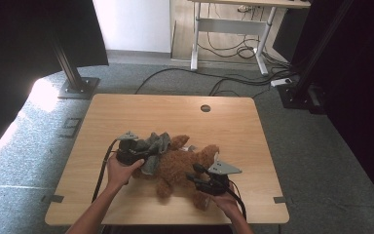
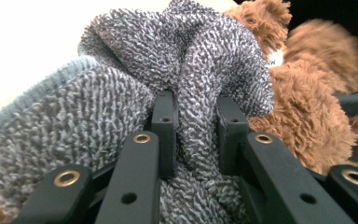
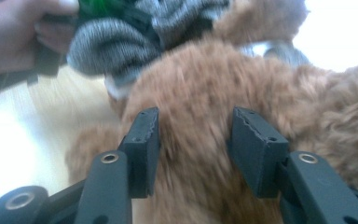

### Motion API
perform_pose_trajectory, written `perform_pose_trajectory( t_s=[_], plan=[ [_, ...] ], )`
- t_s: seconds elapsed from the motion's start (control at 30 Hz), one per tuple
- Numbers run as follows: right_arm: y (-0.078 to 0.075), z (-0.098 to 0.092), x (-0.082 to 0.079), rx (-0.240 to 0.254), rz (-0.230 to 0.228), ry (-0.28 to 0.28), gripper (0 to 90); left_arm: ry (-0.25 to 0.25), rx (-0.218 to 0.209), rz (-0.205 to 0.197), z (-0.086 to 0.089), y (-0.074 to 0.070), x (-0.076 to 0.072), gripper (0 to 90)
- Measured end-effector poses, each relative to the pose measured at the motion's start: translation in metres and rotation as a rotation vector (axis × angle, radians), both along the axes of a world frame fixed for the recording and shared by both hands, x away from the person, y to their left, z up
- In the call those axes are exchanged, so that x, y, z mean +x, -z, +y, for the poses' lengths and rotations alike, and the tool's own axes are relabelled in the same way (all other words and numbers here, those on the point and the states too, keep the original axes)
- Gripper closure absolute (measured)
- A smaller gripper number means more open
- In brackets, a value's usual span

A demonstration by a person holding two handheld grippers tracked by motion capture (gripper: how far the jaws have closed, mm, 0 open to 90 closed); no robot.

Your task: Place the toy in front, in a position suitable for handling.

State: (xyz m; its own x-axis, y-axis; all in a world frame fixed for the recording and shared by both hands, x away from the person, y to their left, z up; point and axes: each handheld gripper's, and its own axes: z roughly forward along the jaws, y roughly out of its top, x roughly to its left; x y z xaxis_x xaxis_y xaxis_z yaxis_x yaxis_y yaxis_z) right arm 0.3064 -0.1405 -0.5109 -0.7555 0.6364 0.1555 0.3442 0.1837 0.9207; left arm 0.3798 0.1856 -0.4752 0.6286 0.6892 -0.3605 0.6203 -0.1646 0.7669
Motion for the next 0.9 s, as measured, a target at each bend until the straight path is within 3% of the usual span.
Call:
perform_pose_trajectory(
  t_s=[0.1,0.2,0.37,0.43,0.57,0.63,0.73,0.9],
  plan=[
    [0.013,-0.004,-0.002,-0.07,0.058,0.015,38.2,0.005,-0.004,-0.008,0.001,0.001,-0.003,73.4],
    [0.023,0.001,0.007,-0.094,0.14,0.012,27.1,0.016,-0.011,-0.01,0.002,0.003,-0.006,73.4],
    [0.024,0.019,0.02,-0.151,0.164,-0.021,18.0,0.025,-0.043,0.005,0.004,0.007,-0.007,73.4],
    [0.026,0.025,0.022,-0.184,0.165,-0.011,20.3,0.025,-0.041,0.003,0.004,0.007,-0.008,73.4],
    [0.026,0.031,0.02,-0.246,0.12,0.065,45.9,0.027,-0.046,-0.003,0.002,0.008,-0.009,73.4],
    [0.026,0.03,0.021,-0.262,0.088,0.106,53.8,0.025,-0.051,-0.008,-0.001,0.009,-0.008,73.4],
    [0.026,0.028,0.027,-0.273,0.062,0.142,56.9,0.019,-0.049,-0.019,-0.007,0.01,-0.004,73.4],
    [0.027,0.019,0.048,-0.256,0.064,0.176,57.9,0.012,-0.04,-0.027,-0.021,0.01,0.008,73.3]
  ],
)
